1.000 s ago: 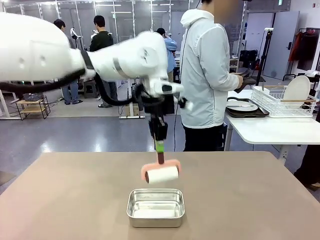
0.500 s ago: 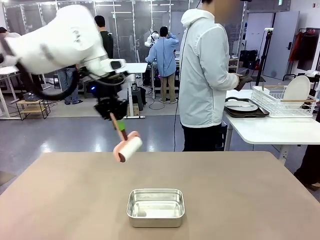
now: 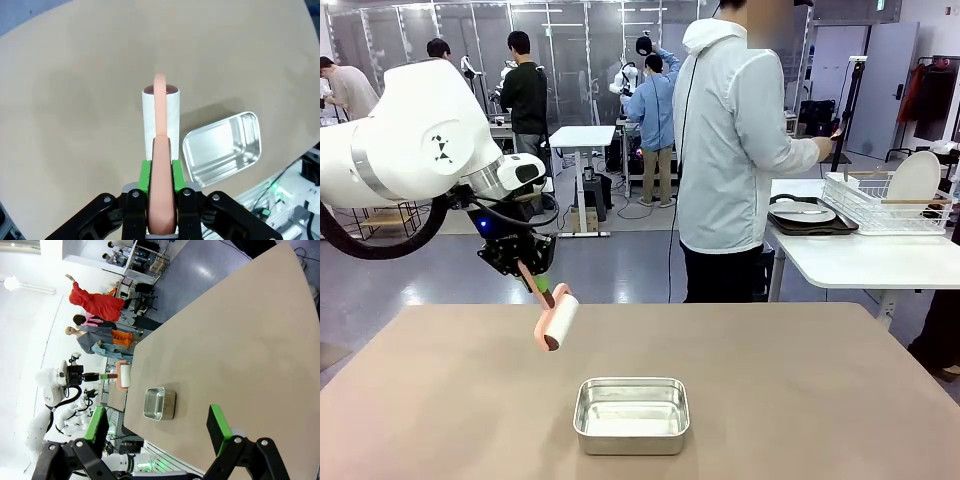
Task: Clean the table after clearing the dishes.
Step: When the right (or left) Handle tray is removed, use the right hand (or left hand) to clean the right (or left) side of the table with the Lint Roller.
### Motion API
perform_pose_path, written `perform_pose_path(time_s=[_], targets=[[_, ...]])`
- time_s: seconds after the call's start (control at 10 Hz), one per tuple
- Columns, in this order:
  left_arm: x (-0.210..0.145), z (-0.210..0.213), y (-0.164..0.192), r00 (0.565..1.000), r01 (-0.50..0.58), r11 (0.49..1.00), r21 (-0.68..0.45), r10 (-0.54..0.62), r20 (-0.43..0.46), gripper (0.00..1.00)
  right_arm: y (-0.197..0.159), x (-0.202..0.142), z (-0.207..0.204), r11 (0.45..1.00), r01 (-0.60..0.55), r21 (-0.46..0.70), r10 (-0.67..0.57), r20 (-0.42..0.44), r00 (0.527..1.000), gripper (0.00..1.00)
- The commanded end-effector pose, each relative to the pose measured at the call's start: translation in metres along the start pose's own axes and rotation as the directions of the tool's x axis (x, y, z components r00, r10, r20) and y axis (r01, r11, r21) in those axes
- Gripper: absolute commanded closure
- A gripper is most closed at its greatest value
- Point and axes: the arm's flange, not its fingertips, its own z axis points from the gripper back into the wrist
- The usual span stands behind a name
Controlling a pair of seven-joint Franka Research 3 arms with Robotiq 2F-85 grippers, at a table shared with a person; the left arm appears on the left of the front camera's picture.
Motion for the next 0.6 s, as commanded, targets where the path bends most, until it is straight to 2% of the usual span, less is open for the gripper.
perform_pose_path(time_s=[0.0,0.1,0.2,0.3,0.4,0.5], targets=[[0.017,0.004,0.006,0.999,-0.044,0.999,-0.028,0.044,-0.025,1.0,0.001,0.0,0.0,1.0,-0.014,0.009,0.014,-0.001,1.0,0.0],[0.017,0.004,0.006,0.999,-0.044,0.999,-0.028,0.044,-0.025,1.0,0.001,0.0,0.0,1.0,-0.014,0.009,0.014,-0.001,1.0,0.0],[0.007,-0.001,0.004,1.0,-0.012,1.0,-0.007,0.012,-0.004,0.8,0.001,0.0,0.0,1.0,-0.014,0.009,0.014,-0.001,1.0,0.0],[0.011,-0.007,0.026,0.998,-0.048,0.994,-0.098,0.044,-0.042,0.8,0.001,0.0,0.0,1.0,-0.014,0.009,0.014,-0.001,1.0,0.0],[0.0,-0.018,0.055,0.997,-0.079,0.98,-0.18,0.081,0.003,0.8,0.001,0.0,0.0,1.0,-0.014,0.009,0.014,-0.001,1.0,0.0],[-0.005,-0.024,0.071,0.995,-0.095,0.97,-0.223,0.099,0.006,0.8,0.001,0.0,0.0,1.0,-0.014,0.009,0.014,-0.001,1.0,0.0]])
